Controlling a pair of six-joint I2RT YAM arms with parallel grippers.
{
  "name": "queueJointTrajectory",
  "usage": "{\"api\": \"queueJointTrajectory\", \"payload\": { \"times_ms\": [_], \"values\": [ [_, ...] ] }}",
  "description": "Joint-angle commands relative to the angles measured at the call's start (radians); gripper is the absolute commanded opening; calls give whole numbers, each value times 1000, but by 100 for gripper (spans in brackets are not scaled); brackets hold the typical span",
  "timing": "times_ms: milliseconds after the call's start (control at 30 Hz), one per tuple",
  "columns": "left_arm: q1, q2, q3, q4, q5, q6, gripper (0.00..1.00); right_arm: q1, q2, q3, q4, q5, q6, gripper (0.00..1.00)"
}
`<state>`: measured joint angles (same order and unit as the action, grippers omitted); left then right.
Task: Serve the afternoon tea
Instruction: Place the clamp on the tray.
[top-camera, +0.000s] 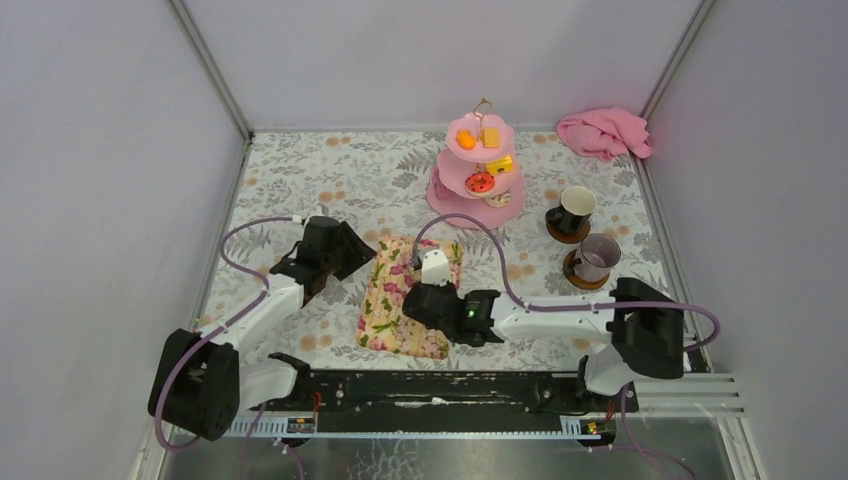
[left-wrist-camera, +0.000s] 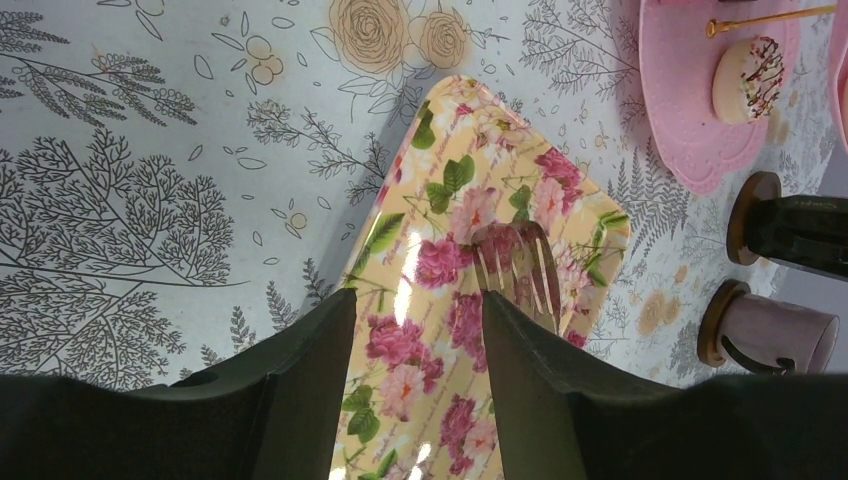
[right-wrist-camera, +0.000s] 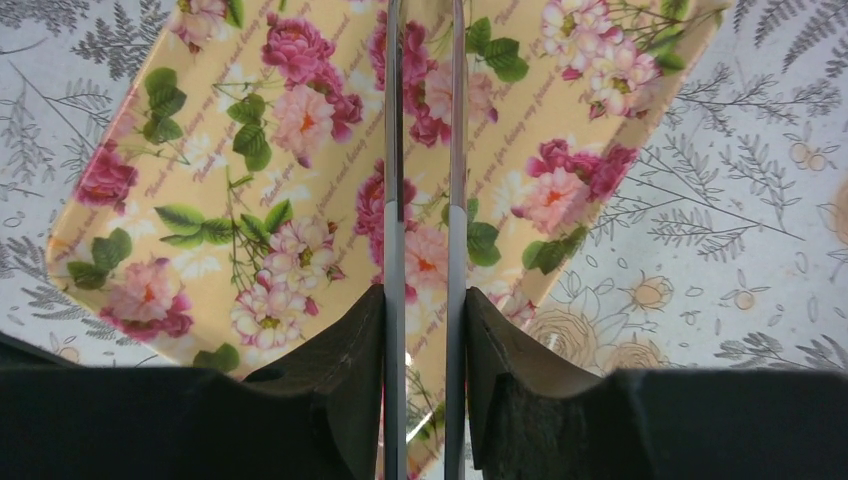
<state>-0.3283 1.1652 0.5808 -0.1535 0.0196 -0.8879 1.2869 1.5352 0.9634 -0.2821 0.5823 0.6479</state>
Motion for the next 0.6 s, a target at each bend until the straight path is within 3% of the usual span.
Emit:
{"api": "queueJointTrajectory", "payload": {
  "times_ms": [0,167,567],
  "values": [
    [-6,-22,-12,49,-51,-3,57,6,56,12,87,41,37,37],
    [-4,-36,-19,52,-62,5,57,7,95,-23,120,29,58,42],
    [-5,-43,-33,60,-71,13,58,6,156,-37,159,-17,44,70]
  ]
}}
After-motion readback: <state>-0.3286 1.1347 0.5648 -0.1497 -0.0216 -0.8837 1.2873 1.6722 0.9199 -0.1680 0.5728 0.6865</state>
